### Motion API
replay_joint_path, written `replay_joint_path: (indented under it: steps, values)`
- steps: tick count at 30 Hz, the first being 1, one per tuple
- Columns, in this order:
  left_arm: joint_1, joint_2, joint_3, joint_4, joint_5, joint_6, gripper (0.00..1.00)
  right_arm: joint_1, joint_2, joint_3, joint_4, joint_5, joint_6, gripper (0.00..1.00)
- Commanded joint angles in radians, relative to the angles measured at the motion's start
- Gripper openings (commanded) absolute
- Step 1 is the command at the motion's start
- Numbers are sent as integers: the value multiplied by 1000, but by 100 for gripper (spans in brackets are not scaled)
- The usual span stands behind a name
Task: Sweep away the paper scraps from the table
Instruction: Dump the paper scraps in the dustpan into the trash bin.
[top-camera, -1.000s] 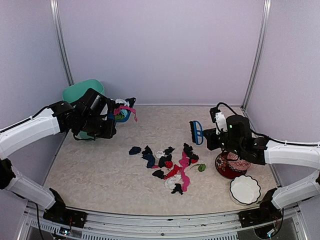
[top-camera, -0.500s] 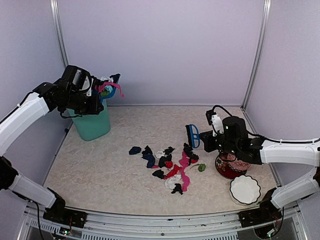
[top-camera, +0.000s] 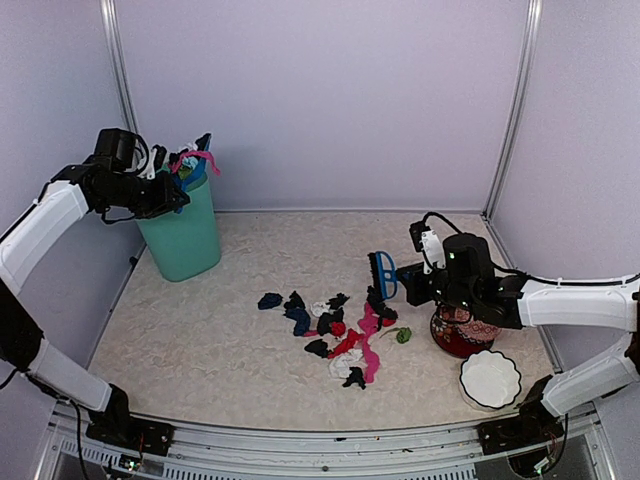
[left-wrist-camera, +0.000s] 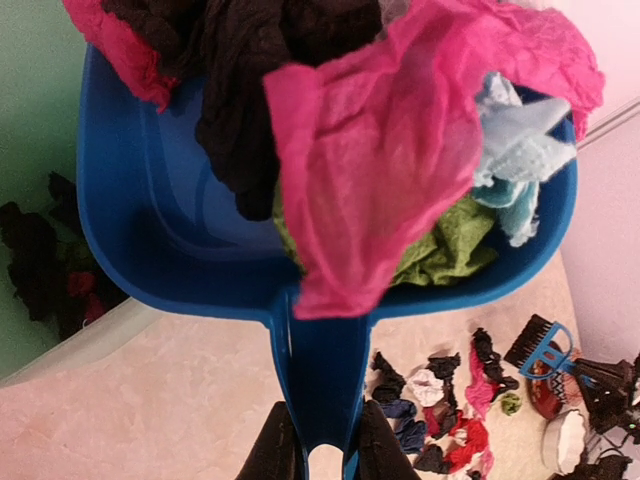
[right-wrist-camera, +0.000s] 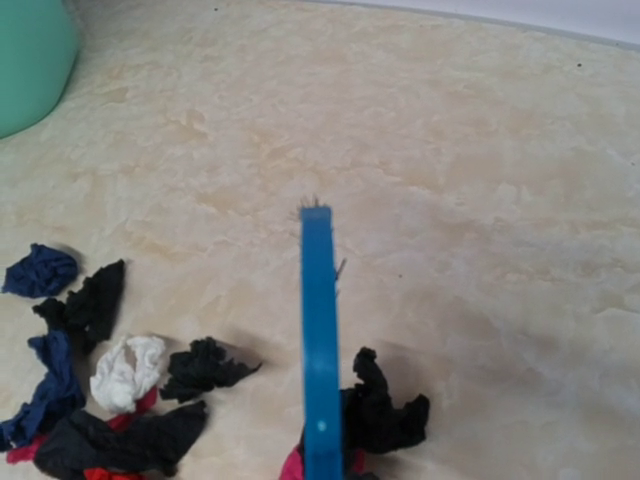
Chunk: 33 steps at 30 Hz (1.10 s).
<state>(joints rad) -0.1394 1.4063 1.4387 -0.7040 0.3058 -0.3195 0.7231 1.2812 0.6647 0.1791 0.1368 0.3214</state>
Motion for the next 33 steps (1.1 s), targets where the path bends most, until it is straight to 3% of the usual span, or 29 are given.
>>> replay_joint_path:
  steps: [1, 6, 11, 17, 26, 29, 33]
  values:
    - [71, 16, -26, 119, 256, -58, 0, -11, 4, 2, 33, -11, 20, 0]
    - [174, 23, -91, 253, 485, -201, 0, -11, 0, 4, 27, -22, 24, 0]
    - [265, 10, -205, 512, 670, -442, 0, -11, -14, 3, 19, -22, 31, 0]
    - [291, 3, -313, 832, 755, -730, 0, -11, -18, 2, 15, -26, 41, 0]
    - [298, -2, -455, 1318, 753, -1158, 0, -11, -33, -13, 21, -38, 64, 0]
    - [298, -8, -458, 1377, 734, -1211, 0, -11, -47, -11, 18, -49, 72, 0]
    - [298, -65, -404, 1180, 710, -1059, 0, -11, -72, -29, 20, -45, 76, 0]
